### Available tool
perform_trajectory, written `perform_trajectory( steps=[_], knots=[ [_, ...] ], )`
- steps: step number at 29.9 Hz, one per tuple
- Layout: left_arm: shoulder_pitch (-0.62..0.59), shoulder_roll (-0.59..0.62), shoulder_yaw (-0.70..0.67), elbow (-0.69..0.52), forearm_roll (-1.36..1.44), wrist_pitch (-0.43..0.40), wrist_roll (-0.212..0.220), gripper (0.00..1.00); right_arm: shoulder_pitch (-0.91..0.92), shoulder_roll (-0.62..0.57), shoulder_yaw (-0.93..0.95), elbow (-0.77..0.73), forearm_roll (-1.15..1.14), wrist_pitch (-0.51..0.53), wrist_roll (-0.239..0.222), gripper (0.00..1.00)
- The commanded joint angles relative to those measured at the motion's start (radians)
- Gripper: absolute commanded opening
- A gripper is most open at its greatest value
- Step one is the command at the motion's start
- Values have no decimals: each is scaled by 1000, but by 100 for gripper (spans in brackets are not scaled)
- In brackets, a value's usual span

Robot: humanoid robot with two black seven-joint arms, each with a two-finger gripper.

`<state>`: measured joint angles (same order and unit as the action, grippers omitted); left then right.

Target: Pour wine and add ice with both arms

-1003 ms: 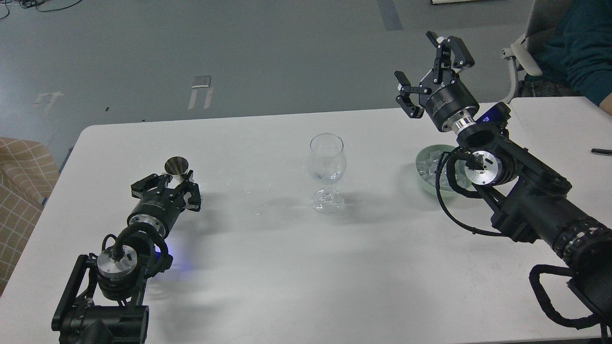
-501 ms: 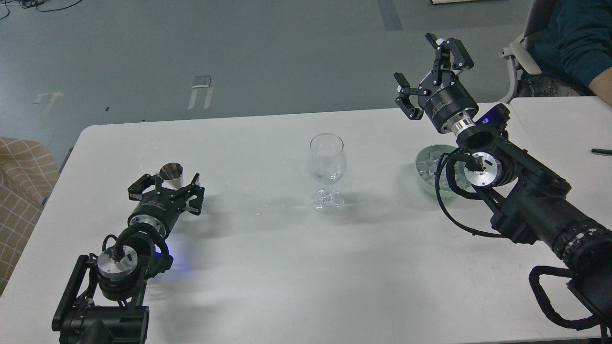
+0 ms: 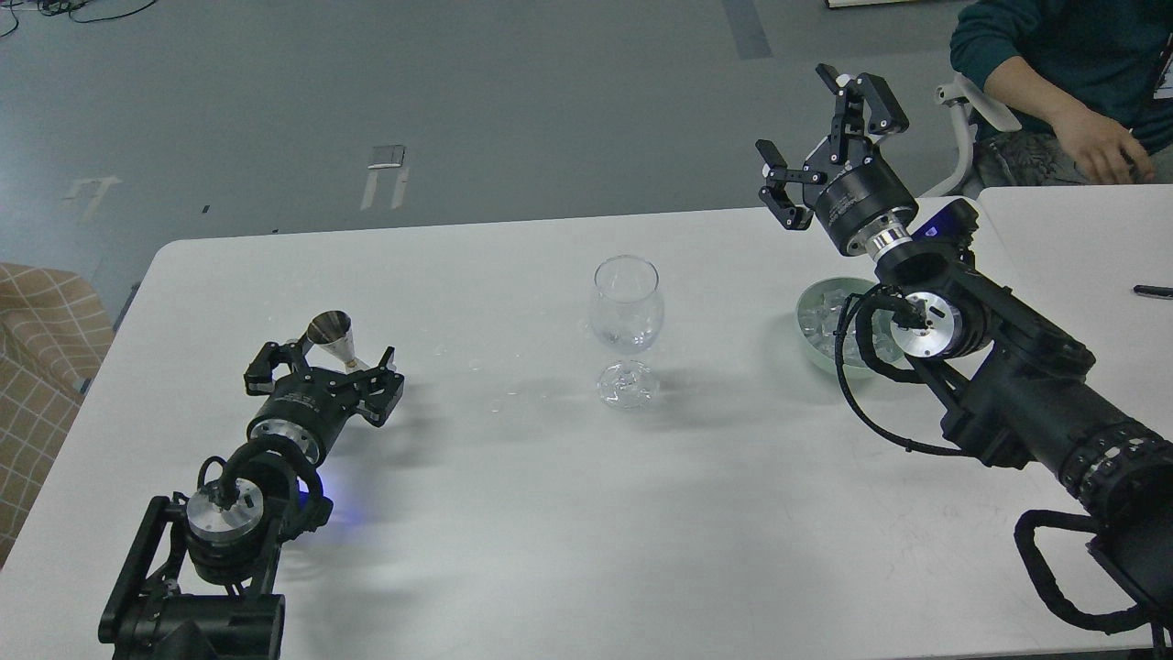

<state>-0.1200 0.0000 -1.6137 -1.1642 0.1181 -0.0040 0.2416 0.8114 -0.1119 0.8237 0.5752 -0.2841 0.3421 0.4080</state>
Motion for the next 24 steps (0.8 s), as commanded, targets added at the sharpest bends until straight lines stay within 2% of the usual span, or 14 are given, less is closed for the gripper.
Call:
perform_trajectory(
  steps=[1, 7, 15, 22, 24],
  knots=[
    [28, 0, -3, -9, 2, -48, 31, 97, 0, 0, 0, 0, 0, 0, 0, 100],
    [66, 14, -12, -12, -3, -74, 34, 97, -3, -2, 0, 2, 0, 0, 0, 100],
    [131, 89, -43, -15, -15, -129, 38, 97, -1, -5, 0, 2, 0, 0, 0, 100],
    [194, 178, -146, -14, -21, -272, 67, 97, 2, -14, -1, 5, 0, 0, -2, 100],
    [192, 231, -155, 0, -11, -349, 64, 97, 3, -28, -3, 12, 0, 0, -2, 100]
  ],
)
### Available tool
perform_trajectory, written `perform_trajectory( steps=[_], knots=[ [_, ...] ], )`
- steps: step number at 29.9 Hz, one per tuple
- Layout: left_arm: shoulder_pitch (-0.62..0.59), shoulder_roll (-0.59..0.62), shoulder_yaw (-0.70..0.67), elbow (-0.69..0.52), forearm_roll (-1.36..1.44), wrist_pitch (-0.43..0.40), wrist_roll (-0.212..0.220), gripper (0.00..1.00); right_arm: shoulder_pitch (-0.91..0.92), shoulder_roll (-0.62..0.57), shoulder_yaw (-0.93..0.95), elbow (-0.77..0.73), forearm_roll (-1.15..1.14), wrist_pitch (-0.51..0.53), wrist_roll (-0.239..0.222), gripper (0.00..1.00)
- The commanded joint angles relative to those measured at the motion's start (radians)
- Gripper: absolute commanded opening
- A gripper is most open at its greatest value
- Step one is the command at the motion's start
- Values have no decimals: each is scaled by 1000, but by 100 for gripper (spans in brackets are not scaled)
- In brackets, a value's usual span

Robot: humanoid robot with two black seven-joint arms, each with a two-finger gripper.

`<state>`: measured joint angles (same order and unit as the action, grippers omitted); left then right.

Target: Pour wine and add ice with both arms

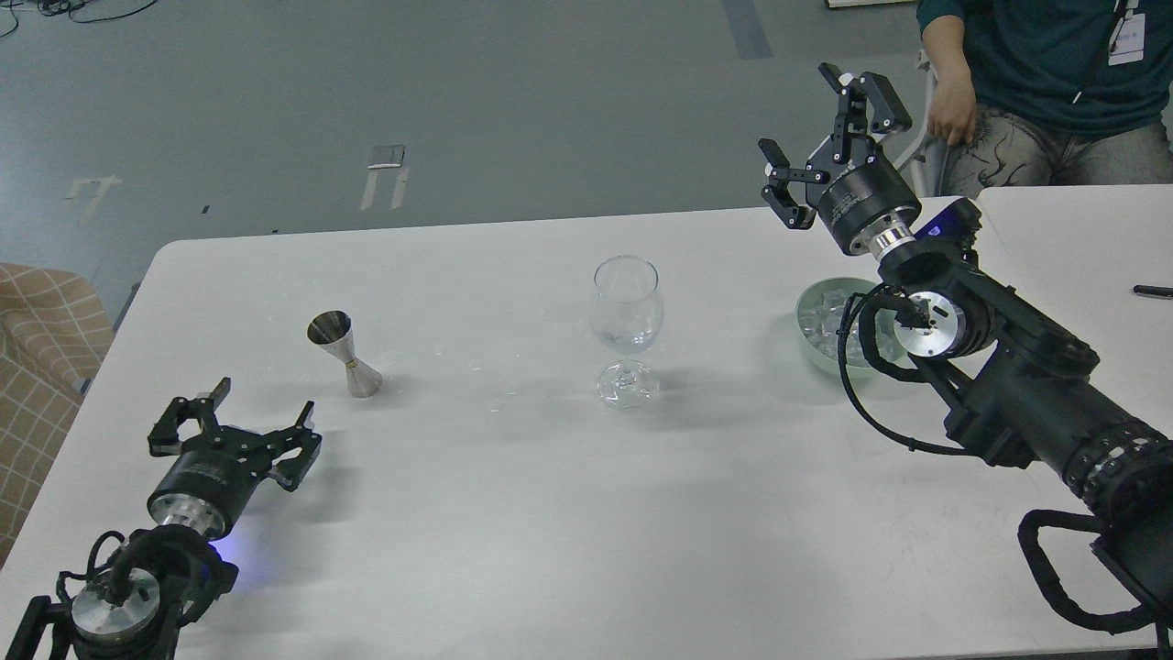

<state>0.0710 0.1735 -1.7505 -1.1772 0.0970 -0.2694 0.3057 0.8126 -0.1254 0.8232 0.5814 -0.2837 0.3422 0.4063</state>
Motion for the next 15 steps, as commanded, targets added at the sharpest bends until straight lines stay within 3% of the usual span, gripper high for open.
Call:
perform_trajectory(
  steps=[1, 2, 7, 11, 15],
  knots=[
    [-5, 104, -17, 14, 16, -134, -8, 97, 2, -20, -2, 9, 0, 0, 0, 100],
    [-14, 148, -18, 16, 18, -174, -13, 97, 3, -28, -2, 12, 0, 0, 0, 100],
    [-109, 279, -15, 16, 36, -214, -37, 97, 3, -62, -4, 40, 0, 0, 0, 100],
    [-220, 317, -11, 48, 119, -219, -42, 97, 7, -105, -45, 69, -2, -2, -1, 100],
    [-393, 314, 3, 122, 346, -219, -88, 97, 8, -199, -110, 156, -3, -31, 0, 100]
  ],
)
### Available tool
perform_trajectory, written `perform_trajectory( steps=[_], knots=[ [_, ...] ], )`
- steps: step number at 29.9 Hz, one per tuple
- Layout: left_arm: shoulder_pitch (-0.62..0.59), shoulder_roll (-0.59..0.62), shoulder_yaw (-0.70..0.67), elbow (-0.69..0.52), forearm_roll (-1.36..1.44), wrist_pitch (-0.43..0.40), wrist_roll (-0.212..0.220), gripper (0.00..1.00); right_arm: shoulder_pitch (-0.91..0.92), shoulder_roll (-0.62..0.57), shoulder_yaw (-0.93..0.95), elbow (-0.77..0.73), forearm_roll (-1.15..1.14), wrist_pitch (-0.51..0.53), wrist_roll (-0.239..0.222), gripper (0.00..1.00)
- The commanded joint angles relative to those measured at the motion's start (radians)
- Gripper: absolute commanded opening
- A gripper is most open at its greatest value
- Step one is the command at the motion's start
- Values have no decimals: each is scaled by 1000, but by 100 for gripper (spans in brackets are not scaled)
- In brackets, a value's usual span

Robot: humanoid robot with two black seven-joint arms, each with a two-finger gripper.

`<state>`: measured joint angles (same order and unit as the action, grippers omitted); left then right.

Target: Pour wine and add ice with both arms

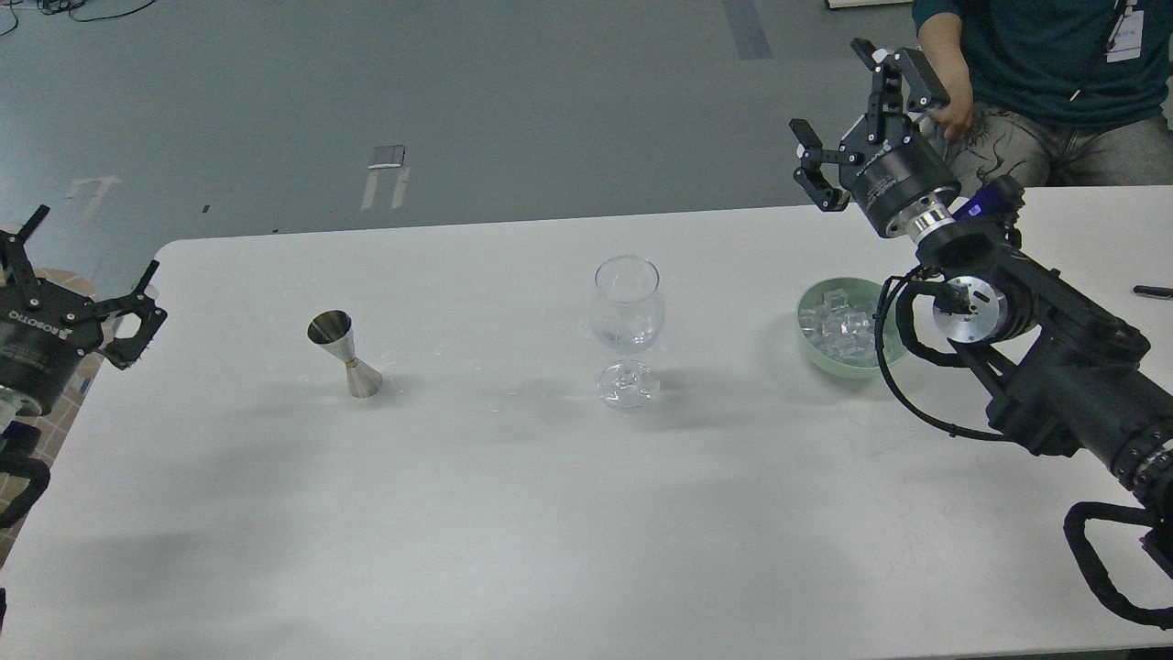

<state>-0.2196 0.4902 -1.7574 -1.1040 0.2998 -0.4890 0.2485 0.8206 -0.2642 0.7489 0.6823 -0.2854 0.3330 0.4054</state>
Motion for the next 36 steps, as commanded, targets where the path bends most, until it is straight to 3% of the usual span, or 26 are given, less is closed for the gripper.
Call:
perform_trajectory(
  steps=[1, 7, 11, 15, 16, 18, 24, 31, 36],
  knots=[
    [-141, -4, 35, 64, 201, 0, -49, 97, 0, -96, -51, 83, -8, -32, 0, 100],
    [-233, -7, 194, 70, 272, 0, -118, 97, -11, -303, -137, 279, -202, -121, -2, 100],
    [-241, -38, 200, 69, 277, 0, -118, 97, -24, -430, -195, 396, -377, -189, -2, 100],
    [-245, -73, 202, 67, 279, 0, -117, 97, -66, -571, -279, 517, -711, -310, 0, 100],
    [-245, -73, 202, 67, 279, 0, -117, 97, -66, -572, -279, 517, -712, -310, 0, 100],
    [-245, -87, 202, 66, 280, 0, -117, 97, -98, -605, -313, 519, -930, -382, 0, 100],
    [-245, -104, 204, 64, 280, 0, -115, 97, -172, -590, -318, 426, -1248, -454, -2, 100],
    [-239, -108, 204, 61, 282, 0, -115, 97, -173, -510, -324, 316, -1318, -453, -11, 100],
    [-238, -108, 204, 59, 280, 0, -115, 97, -156, -443, -370, 287, -1321, -450, -11, 89]
  ],
)
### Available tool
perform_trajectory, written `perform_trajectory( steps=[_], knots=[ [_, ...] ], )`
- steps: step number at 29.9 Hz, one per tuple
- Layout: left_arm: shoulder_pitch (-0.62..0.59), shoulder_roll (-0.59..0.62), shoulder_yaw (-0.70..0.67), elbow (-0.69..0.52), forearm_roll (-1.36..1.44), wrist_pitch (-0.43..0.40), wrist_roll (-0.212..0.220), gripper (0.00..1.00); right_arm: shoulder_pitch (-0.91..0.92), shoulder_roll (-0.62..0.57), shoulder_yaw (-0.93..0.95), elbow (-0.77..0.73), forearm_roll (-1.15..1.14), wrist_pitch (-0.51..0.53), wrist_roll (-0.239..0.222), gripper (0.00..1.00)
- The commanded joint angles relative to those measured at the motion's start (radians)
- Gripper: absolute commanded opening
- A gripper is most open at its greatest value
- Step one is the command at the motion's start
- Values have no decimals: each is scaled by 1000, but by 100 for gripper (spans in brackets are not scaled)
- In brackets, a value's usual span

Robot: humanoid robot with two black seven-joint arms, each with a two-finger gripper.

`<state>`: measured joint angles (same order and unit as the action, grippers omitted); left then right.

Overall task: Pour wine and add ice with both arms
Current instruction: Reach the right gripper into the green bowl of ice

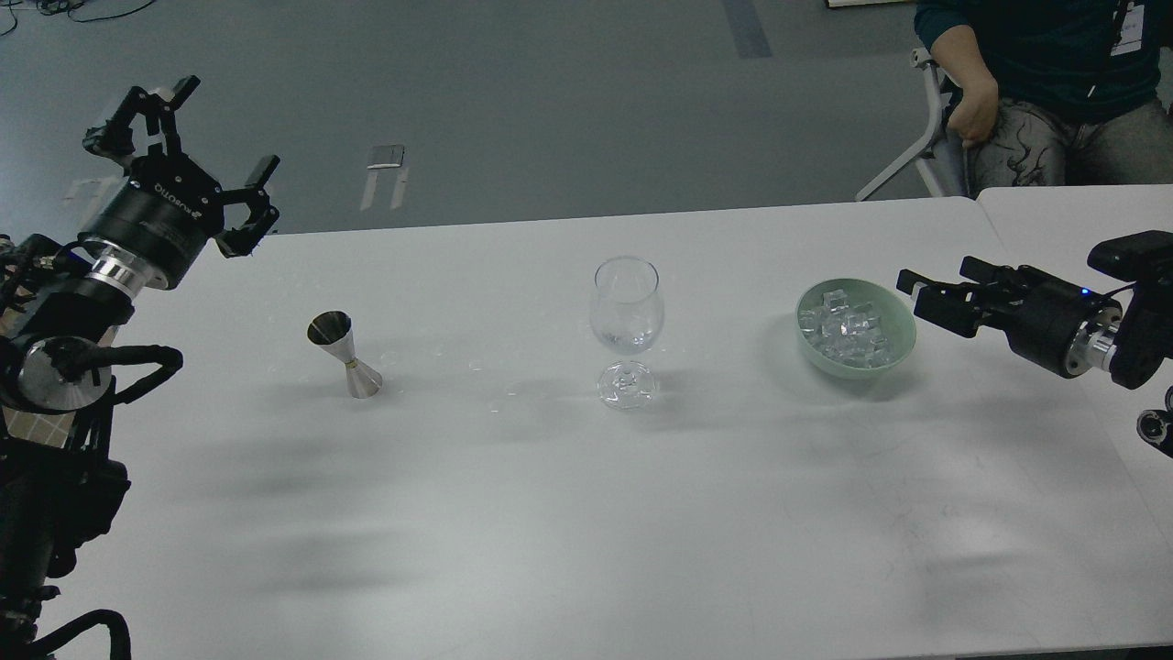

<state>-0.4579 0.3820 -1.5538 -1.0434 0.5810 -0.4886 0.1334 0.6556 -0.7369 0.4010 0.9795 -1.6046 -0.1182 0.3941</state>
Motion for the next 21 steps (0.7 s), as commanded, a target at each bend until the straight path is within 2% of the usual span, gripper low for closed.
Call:
perform_trajectory(
  steps=[1, 2, 4, 21],
  knots=[
    [1, 0, 0, -1, 0, 0, 0, 97, 18, 39, -37, -16, -6, 2, 0, 82],
    [2, -2, 0, 0, -1, 0, -1, 97, 27, 42, -53, -28, -11, 0, 0, 72],
    [2, -3, 0, -1, -1, 0, 0, 97, 35, 57, -70, -39, -14, 0, 2, 64],
    [4, -25, 0, -1, 0, 0, -1, 97, 70, 195, -125, -168, -14, 2, 0, 65]
  ],
)
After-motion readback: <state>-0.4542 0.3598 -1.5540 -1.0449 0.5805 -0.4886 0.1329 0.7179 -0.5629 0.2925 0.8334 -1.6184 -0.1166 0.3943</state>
